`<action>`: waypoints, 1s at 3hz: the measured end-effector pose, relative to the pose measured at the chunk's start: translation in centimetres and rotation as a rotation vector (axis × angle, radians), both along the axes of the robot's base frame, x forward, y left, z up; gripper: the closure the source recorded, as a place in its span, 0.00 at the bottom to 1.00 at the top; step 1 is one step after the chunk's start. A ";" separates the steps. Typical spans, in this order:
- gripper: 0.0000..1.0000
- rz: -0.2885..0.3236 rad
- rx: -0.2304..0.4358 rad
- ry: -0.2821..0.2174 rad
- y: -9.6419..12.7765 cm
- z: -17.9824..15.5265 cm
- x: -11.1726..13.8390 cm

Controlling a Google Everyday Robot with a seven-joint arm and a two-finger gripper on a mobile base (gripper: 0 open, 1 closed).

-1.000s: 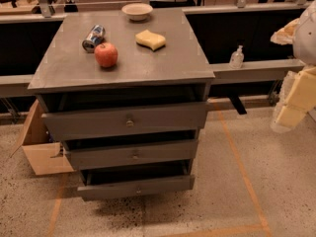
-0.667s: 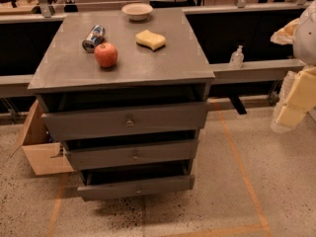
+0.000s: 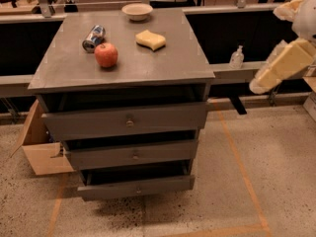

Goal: Pick sponge

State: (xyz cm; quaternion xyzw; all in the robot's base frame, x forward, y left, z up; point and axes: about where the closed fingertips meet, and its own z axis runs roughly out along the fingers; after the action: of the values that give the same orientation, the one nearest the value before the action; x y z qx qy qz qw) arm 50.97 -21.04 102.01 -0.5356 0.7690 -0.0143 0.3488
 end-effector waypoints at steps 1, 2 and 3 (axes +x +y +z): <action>0.00 -0.013 0.240 -0.092 2.6 0.5 7.3; 0.00 -0.034 0.384 -0.165 5.8 -0.1 14.1; 0.00 -0.077 0.405 -0.192 8.9 -1.5 18.8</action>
Offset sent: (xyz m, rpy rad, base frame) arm 0.2331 0.0913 -0.0140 0.5399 -0.2774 -0.0848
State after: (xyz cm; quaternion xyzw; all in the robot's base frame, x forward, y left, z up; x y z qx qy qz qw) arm 69.75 -12.18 100.49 -0.4211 0.7393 0.0761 0.5199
